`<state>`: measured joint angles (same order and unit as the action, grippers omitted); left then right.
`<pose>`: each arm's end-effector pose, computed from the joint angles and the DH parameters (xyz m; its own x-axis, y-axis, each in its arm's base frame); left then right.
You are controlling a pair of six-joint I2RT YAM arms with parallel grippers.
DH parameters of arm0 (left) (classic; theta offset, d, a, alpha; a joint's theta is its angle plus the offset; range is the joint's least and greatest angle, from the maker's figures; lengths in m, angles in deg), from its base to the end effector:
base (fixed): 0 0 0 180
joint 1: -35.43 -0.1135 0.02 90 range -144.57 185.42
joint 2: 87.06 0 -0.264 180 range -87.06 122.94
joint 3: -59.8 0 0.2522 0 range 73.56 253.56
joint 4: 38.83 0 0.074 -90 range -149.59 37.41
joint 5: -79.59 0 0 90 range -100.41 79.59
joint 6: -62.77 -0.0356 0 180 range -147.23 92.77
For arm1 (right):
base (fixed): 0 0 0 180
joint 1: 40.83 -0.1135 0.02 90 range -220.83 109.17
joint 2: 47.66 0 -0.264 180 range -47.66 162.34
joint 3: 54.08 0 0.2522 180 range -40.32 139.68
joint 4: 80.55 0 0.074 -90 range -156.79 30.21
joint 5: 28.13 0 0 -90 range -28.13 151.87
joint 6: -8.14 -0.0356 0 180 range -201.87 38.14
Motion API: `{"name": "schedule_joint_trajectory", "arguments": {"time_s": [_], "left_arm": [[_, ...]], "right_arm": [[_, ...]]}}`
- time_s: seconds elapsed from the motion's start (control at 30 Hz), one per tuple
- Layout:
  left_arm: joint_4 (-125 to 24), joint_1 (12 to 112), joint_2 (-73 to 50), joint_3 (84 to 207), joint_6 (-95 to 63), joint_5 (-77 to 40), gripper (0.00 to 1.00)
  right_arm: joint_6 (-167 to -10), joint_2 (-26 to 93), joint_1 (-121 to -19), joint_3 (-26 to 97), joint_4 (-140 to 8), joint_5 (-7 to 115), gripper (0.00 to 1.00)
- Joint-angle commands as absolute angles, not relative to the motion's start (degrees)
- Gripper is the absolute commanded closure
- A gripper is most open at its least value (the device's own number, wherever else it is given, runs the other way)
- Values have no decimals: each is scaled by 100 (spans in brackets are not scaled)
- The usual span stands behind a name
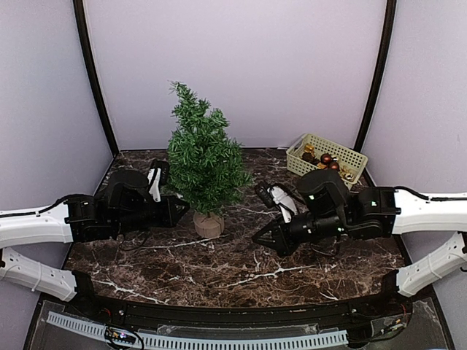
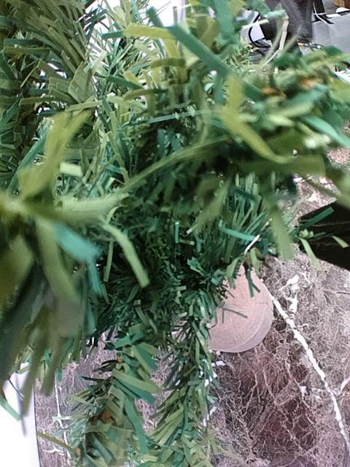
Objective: Decorate the small christmas tree
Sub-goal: Wrap the side of the string light in the gap of the branches.
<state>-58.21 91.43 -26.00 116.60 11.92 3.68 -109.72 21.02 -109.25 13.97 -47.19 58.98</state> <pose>0.1432 -0.1968 0.2823 -0.6028 -0.2014 -0.7721 0.3853 0.7739 -0.5027 0.0965 0.2490 0.2954 -0.6230 -0.3061 -0.7199 -0.7386 0.5333 0.4124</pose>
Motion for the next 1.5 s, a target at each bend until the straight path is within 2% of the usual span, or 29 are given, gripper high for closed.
{"name": "schedule_joint_trajectory", "arguments": {"time_s": [0.0, 0.33, 0.73, 0.97, 1.47], "left_arm": [[-5687, 9098, -2651, 11603, 1093, 339, 100], [-5711, 9093, -2744, 11572, 1048, 350, 100], [-5821, 9041, -2896, 11469, 1080, 465, 100], [-5892, 9021, -2896, 11478, 1079, 462, 100], [-5942, 9002, -2914, 11432, 1114, 489, 100]], "right_arm": [[-10774, 2540, -11149, 1677, -4657, 5806, 100], [-10696, 3217, -11300, 1875, -4799, 5856, 100], [-10929, 2325, -11343, 2011, -4453, 6643, 100], [-10937, 2242, -11341, 2161, -4393, 6984, 100], [-10557, 2312, -11347, 2410, -5168, 6465, 100]]}}
